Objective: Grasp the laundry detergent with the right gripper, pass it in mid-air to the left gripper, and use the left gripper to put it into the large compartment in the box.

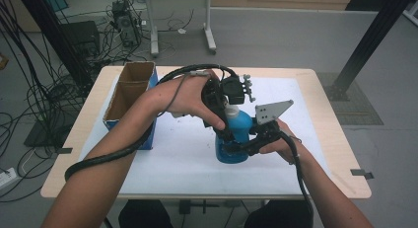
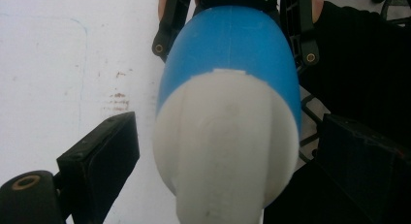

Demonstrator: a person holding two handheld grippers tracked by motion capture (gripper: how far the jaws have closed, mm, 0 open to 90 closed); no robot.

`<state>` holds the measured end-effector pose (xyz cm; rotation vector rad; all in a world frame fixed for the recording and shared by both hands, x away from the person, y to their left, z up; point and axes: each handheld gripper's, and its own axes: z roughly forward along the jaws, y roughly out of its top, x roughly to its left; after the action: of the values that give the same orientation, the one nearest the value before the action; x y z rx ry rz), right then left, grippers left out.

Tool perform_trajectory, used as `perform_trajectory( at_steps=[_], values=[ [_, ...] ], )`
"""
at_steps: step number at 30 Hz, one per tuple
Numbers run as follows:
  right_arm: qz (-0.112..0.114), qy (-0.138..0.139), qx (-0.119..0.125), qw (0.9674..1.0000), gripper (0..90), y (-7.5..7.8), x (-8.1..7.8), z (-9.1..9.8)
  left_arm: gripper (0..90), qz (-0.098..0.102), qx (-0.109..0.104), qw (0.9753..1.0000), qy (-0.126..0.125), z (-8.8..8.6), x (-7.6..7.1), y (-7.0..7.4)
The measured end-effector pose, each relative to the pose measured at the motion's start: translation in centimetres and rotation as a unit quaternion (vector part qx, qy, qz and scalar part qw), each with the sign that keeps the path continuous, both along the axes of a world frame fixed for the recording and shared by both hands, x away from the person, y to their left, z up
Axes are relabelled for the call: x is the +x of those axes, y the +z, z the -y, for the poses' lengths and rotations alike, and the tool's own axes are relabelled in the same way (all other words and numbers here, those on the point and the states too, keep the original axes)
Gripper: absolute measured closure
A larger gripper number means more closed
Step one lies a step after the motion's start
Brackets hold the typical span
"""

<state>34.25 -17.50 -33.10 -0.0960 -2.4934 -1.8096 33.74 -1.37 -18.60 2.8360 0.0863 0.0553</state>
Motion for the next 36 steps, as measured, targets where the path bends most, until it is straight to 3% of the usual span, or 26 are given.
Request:
perform_trajectory(
  at_steps=[12,36],
  values=[
    [0.004,0.003,0.001,1.0000,44.2,0.2,-0.1,0.0,9.0,-0.002,0.004,1.0000,-0.002,0.5,0.0,-0.1],
    [0.011,0.007,-0.001,0.9999,44.2,0.4,-0.4,-0.1,18.5,-0.001,0.017,0.9998,-0.014,1.2,-0.1,0.0]
  ],
)
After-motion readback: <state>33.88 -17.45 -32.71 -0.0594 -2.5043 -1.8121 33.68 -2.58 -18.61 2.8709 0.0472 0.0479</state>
